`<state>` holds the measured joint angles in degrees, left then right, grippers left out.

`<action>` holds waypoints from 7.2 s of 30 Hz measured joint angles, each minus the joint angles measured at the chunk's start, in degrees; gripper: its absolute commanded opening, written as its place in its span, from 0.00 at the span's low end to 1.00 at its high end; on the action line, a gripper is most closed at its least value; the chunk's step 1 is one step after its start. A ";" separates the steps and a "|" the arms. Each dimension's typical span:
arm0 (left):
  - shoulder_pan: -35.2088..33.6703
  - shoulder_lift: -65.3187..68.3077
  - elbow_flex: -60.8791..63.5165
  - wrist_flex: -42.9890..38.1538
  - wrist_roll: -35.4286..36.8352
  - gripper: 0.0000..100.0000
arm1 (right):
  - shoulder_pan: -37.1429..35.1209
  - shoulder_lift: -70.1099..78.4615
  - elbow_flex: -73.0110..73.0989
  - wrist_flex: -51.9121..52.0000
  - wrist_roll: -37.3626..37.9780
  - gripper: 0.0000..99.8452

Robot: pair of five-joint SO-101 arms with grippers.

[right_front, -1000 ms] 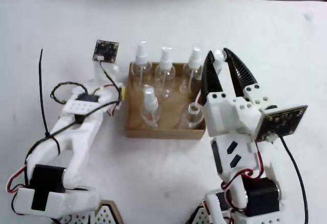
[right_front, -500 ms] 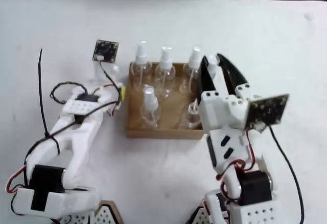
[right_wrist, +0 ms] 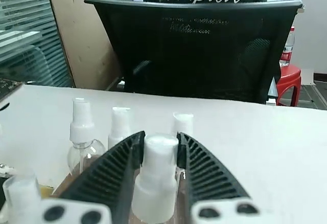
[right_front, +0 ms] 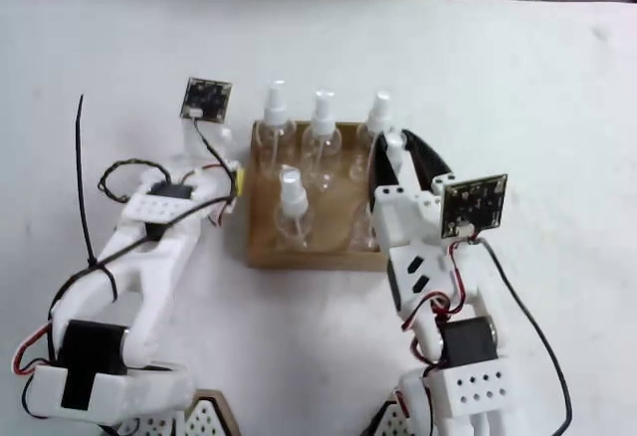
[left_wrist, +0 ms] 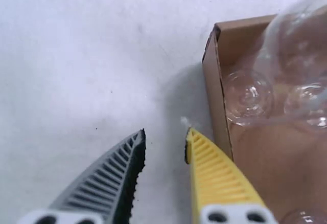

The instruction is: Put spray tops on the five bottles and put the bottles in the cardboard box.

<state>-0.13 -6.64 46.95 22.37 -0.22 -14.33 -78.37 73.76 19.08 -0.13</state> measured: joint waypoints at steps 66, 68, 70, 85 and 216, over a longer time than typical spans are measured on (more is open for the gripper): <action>0.79 0.00 0.00 0.00 0.00 0.12 | -0.09 -23.65 15.30 8.70 -0.09 0.18; 0.88 0.00 0.00 0.00 0.00 0.12 | -0.09 -23.65 15.30 8.79 -0.09 0.18; 0.79 0.00 0.00 0.00 0.00 0.12 | -0.09 -23.65 15.30 8.79 -0.09 0.18; 0.79 0.00 0.00 0.00 0.00 0.12 | 0.00 -23.65 8.62 17.49 -0.09 0.35; -14.24 -97.67 50.02 51.08 -8.88 0.02 | 30.59 -24.44 22.59 53.19 -0.09 0.02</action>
<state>-14.37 -104.31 96.97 73.45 -9.10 16.26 -102.81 96.35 72.26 -0.22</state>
